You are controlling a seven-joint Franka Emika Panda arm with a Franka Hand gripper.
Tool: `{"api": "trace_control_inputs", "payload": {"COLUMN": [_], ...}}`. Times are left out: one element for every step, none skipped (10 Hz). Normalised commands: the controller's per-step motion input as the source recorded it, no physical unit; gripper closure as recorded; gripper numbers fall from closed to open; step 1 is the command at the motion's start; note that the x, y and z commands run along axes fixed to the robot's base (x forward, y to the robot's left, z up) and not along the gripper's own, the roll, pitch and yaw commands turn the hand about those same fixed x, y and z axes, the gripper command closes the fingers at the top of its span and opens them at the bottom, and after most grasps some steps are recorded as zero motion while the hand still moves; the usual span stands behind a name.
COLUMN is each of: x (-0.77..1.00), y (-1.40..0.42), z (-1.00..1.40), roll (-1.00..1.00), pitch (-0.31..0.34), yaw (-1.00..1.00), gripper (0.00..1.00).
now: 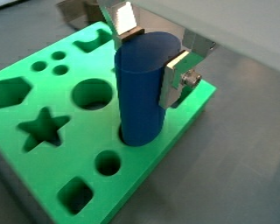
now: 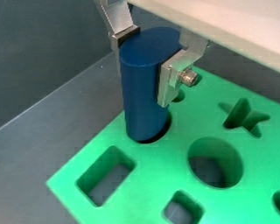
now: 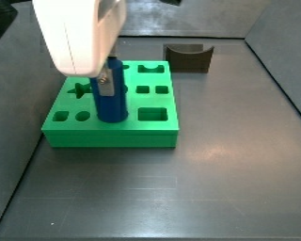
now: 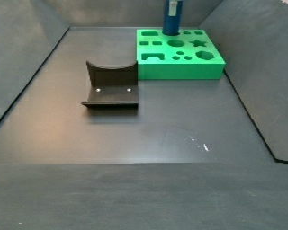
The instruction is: Insert the oval object.
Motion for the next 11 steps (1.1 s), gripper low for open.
{"api": "trace_control_inputs", "payload": {"x": [0.12,-0.16,-0.56,-0.52,-0.26,0.32,0.57,0.37,0.10,0.03,-0.25], "y": [-0.21,0.00,0.16,0.27,0.25,0.00,0.00,0.15,0.12,0.01,0.04], "z": [-0.38,-0.38,-0.20,-0.10,-0.19,-0.33,-0.36,-0.29,-0.28,-0.37,-0.35], "roll": [0.50,0.40,0.07,0.03,0.00,-0.02,0.03,0.09,0.06,0.06,0.03], "pitch": [0.000,-0.010,-0.040,-0.003,0.000,0.029,0.106,0.101,0.039,0.007,-0.024], "yaw": [-0.08,0.00,-0.05,-0.05,-0.02,-0.12,-0.05,-0.04,-0.04,-0.06,-0.02], "gripper": [1.00,1.00,1.00,1.00,1.00,1.00,1.00,1.00,1.00,1.00,1.00]}}
